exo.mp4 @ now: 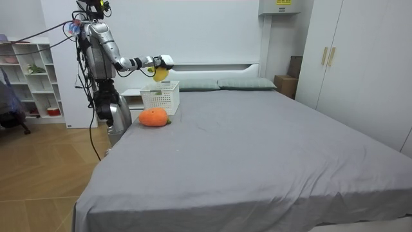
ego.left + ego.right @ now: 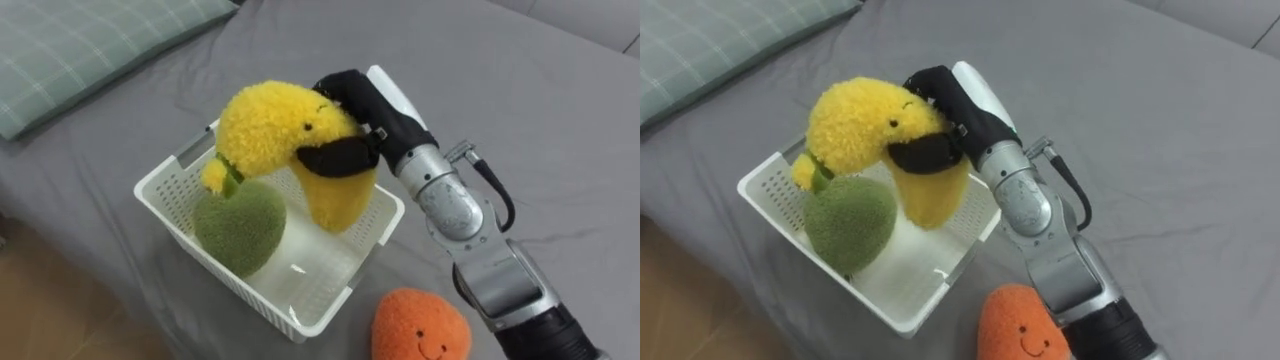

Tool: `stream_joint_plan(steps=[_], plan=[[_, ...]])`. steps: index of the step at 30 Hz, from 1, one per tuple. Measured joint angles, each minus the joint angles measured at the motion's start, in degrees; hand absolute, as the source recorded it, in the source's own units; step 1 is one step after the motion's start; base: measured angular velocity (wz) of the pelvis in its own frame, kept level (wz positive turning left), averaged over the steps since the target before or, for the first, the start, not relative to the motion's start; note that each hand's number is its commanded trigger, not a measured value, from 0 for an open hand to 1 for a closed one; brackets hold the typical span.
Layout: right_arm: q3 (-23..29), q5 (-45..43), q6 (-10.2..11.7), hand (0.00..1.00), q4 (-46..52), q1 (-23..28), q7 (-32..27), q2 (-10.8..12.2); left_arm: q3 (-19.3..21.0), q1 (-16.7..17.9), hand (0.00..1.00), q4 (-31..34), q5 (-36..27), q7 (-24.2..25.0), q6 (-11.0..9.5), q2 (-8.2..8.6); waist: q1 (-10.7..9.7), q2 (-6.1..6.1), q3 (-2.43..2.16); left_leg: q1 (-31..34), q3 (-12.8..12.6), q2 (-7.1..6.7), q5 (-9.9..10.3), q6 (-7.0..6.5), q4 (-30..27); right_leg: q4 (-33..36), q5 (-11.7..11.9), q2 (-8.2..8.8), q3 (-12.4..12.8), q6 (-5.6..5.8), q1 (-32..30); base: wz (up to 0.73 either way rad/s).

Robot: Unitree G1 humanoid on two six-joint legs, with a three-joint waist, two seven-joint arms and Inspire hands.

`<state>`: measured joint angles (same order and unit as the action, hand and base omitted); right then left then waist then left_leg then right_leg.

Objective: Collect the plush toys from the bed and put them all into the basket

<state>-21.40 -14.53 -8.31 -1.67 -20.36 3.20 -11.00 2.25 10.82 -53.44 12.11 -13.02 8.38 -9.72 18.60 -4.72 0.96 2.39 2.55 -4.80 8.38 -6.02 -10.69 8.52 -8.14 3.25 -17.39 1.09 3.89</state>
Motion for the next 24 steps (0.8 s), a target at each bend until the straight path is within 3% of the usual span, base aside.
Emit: stream_joint_plan(steps=[24], plan=[[0.1,1.2,0.1,0.0,-3.6,0.0,-0.7,-0.4,0.2,0.1,0.0,1.8,0.0,0.1,0.1,0.12,0.5,-0.16,-0.11,0.0,0.0,-0.04,0.0,0.0,0.0,0.0,0.0,-0.28,0.1,0.08,0.0,0.0]])
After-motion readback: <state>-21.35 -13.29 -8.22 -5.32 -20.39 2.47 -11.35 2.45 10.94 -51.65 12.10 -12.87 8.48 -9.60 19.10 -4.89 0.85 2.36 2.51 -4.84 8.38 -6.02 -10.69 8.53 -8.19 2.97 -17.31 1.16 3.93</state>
